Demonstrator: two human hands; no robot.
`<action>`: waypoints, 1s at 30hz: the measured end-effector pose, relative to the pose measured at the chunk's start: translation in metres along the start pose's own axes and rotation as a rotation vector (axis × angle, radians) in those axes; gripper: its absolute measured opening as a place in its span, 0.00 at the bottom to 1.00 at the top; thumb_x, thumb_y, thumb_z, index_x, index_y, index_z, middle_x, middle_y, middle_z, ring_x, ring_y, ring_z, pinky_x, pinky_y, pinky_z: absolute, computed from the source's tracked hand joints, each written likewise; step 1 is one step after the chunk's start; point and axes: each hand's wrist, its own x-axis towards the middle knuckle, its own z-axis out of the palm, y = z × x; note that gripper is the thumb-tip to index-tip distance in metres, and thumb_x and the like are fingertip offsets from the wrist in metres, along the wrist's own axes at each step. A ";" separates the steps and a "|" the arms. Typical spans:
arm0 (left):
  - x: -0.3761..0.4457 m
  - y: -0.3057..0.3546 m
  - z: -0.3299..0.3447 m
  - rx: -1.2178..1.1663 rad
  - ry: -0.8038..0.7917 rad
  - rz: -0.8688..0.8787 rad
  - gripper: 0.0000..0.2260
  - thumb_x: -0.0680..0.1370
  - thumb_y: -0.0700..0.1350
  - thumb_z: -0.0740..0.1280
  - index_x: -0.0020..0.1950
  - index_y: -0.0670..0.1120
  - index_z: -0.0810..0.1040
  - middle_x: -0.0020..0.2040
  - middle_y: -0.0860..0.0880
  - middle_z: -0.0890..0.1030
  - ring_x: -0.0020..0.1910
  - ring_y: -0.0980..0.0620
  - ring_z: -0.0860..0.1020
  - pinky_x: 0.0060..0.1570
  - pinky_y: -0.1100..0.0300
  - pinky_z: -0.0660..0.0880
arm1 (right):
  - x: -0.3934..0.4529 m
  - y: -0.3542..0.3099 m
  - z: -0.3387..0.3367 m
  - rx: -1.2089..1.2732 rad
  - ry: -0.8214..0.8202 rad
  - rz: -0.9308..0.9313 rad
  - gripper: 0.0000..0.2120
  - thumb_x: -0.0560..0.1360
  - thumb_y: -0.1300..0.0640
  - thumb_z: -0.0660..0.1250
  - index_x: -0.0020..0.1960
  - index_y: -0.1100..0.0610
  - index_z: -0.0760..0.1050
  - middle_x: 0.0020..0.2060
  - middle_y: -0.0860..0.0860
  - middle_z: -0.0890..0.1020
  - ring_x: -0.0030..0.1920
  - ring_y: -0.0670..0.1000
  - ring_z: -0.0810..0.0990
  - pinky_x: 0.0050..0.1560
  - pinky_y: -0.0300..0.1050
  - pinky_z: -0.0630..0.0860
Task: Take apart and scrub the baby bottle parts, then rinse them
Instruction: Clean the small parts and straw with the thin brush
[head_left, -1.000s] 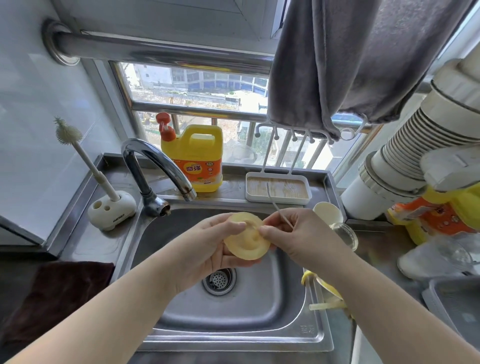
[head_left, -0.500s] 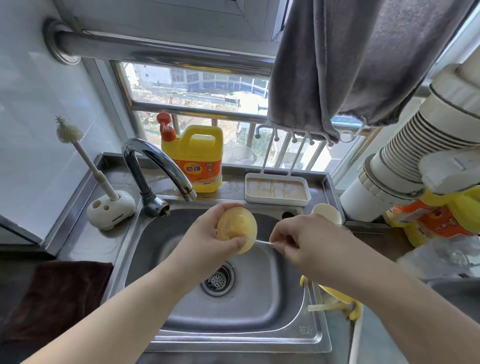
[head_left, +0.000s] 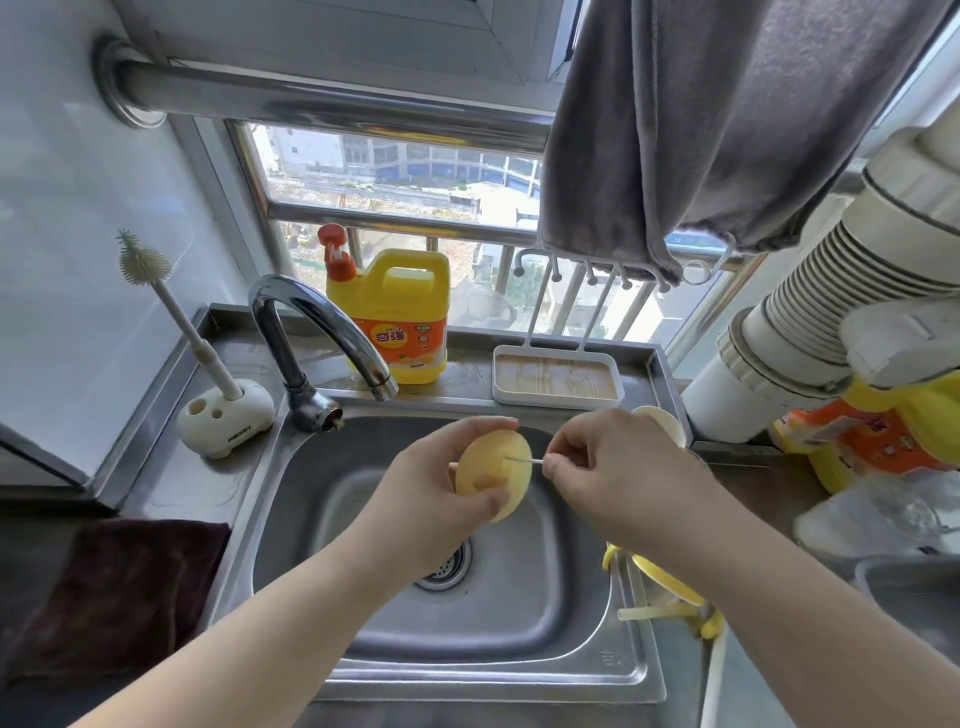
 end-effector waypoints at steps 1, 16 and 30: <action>0.000 0.001 0.001 0.004 -0.003 0.005 0.23 0.69 0.36 0.72 0.51 0.65 0.79 0.46 0.57 0.83 0.42 0.56 0.81 0.45 0.60 0.79 | -0.001 -0.002 0.003 0.007 0.016 -0.038 0.08 0.75 0.53 0.62 0.44 0.52 0.80 0.32 0.43 0.76 0.40 0.46 0.76 0.39 0.41 0.72; 0.003 -0.002 -0.007 0.009 0.060 -0.022 0.17 0.65 0.44 0.72 0.48 0.65 0.81 0.46 0.57 0.83 0.48 0.55 0.80 0.49 0.58 0.78 | -0.012 0.002 0.006 -0.102 0.003 -0.134 0.08 0.77 0.52 0.61 0.45 0.52 0.77 0.34 0.47 0.75 0.38 0.50 0.74 0.38 0.43 0.71; 0.001 -0.003 -0.008 -0.049 0.066 -0.040 0.18 0.62 0.44 0.72 0.48 0.62 0.82 0.44 0.54 0.84 0.45 0.55 0.80 0.49 0.56 0.79 | -0.016 0.001 0.013 0.015 -0.020 -0.182 0.06 0.75 0.54 0.64 0.43 0.52 0.79 0.28 0.41 0.70 0.34 0.43 0.69 0.38 0.40 0.65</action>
